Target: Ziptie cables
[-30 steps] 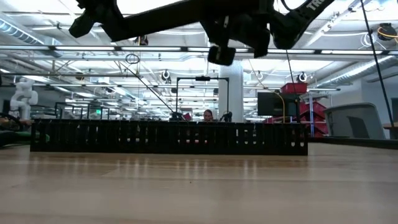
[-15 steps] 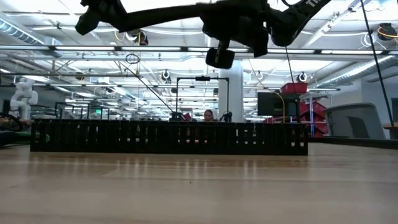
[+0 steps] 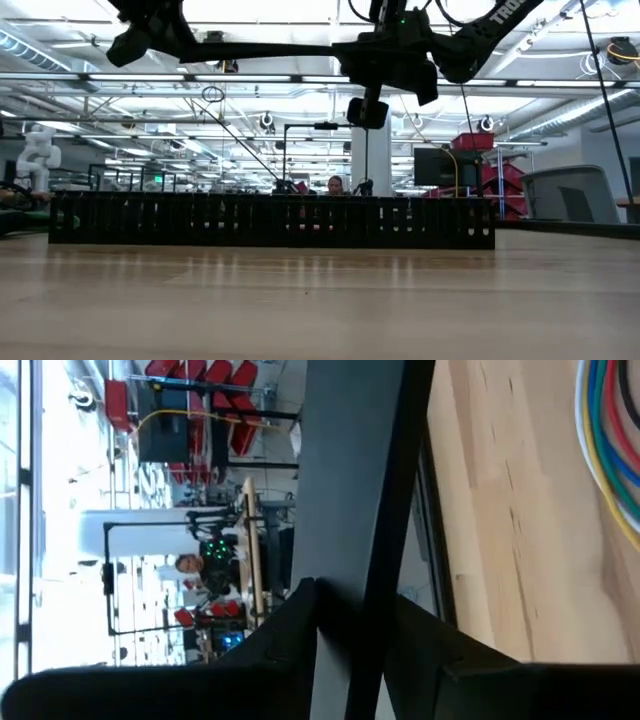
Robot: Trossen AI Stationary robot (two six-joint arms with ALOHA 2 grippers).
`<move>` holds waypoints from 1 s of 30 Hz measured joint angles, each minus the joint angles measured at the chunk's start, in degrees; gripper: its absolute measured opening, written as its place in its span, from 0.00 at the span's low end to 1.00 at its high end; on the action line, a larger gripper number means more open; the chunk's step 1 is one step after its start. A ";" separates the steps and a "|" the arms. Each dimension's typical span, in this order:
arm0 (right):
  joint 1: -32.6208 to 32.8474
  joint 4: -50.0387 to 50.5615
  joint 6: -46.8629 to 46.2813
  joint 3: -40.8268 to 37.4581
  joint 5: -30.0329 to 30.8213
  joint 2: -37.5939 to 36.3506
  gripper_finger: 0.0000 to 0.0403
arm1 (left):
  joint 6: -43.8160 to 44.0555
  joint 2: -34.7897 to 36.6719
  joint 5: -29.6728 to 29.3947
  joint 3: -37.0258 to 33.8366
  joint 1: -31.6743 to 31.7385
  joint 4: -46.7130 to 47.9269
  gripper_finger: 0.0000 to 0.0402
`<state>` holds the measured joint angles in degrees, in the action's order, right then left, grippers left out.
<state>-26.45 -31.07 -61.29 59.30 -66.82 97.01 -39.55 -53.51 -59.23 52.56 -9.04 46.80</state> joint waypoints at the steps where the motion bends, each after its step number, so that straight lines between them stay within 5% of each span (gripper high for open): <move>1: -0.17 0.00 0.02 -0.01 -0.35 -0.01 0.01 | -0.14 0.02 0.02 0.00 0.00 -0.04 0.23; 16: 0.74 0.04 0.00 -0.10 0.40 -0.26 0.01 | 4.62 -0.64 -1.95 -0.01 3.37 -4.74 0.25; 26: 0.69 -0.42 0.04 -0.10 -0.09 -0.28 0.01 | 2.07 -4.88 2.00 5.56 6.27 0.04 0.35; 30: -0.07 -0.87 -0.32 -0.10 -0.40 -0.26 0.01 | 10.75 -4.90 1.70 5.62 3.70 6.13 0.35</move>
<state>-26.52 -31.94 -61.61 59.20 -67.22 96.75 -28.80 -58.41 -57.54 58.17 -5.33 52.92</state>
